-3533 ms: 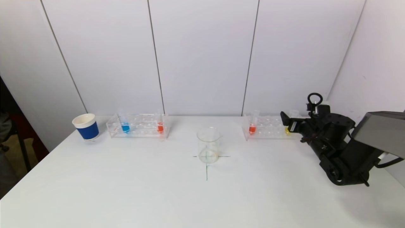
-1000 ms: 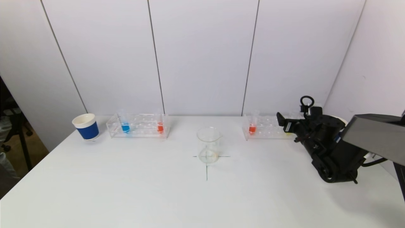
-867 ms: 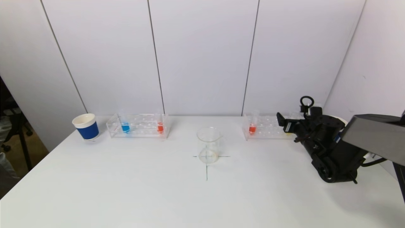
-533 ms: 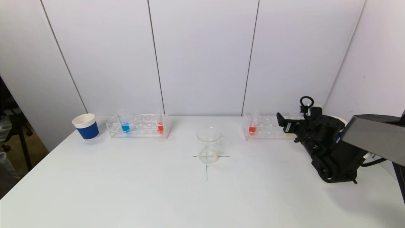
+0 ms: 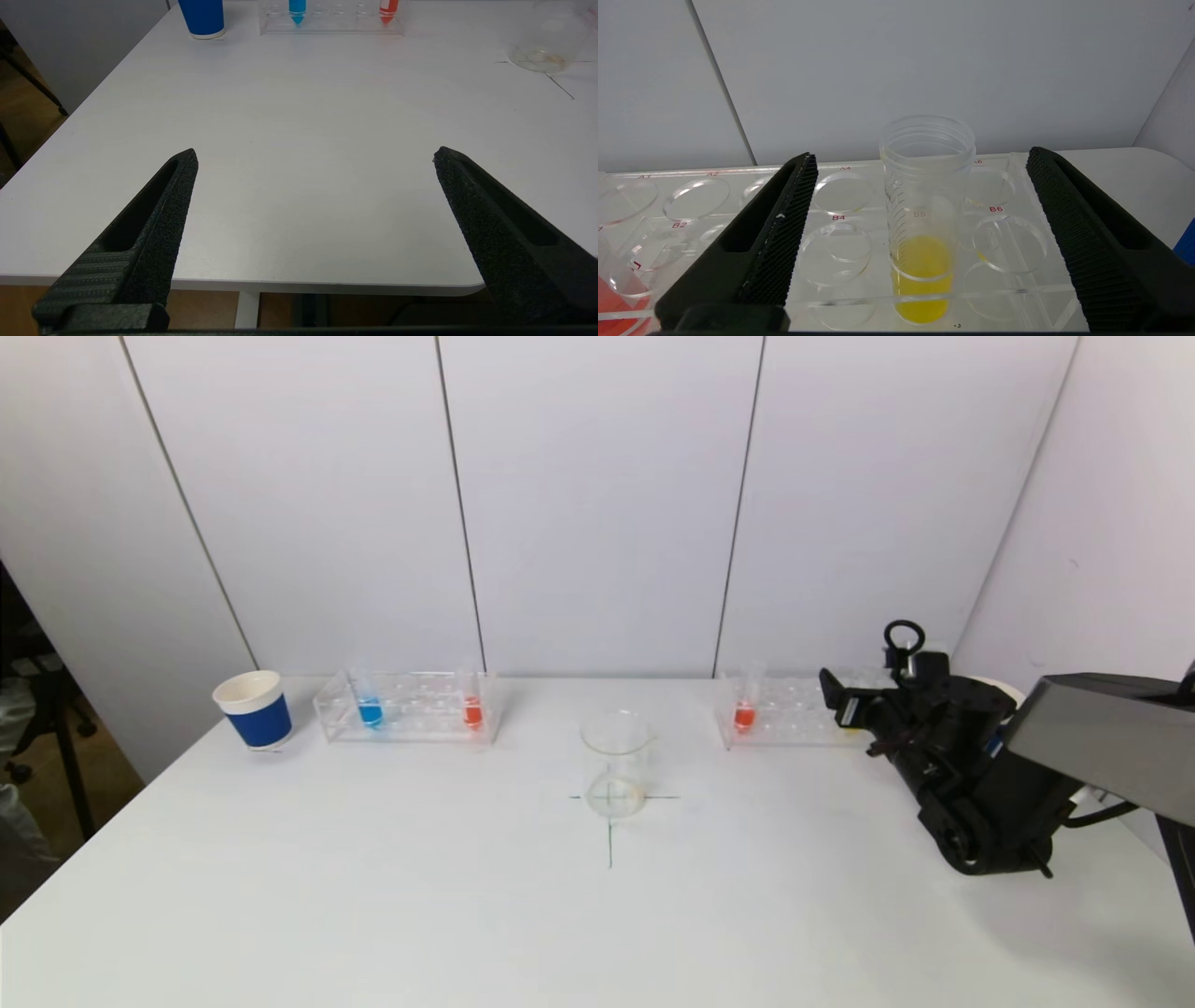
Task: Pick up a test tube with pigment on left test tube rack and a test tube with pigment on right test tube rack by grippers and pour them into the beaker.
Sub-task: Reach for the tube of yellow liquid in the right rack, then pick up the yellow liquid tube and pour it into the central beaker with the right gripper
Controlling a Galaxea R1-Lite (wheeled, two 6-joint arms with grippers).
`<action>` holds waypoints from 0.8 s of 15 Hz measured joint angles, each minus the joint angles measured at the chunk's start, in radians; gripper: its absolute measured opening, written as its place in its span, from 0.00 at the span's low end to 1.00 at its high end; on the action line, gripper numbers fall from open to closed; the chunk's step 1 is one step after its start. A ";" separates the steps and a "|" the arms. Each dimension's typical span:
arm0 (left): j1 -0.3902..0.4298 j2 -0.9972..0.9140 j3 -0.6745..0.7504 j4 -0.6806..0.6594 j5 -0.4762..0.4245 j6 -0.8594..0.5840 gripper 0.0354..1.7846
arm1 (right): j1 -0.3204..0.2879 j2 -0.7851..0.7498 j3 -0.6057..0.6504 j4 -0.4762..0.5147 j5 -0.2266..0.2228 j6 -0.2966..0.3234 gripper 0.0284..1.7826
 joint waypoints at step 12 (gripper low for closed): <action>0.000 0.000 0.000 0.000 0.000 0.000 0.99 | 0.000 0.003 -0.003 0.000 0.000 -0.001 0.26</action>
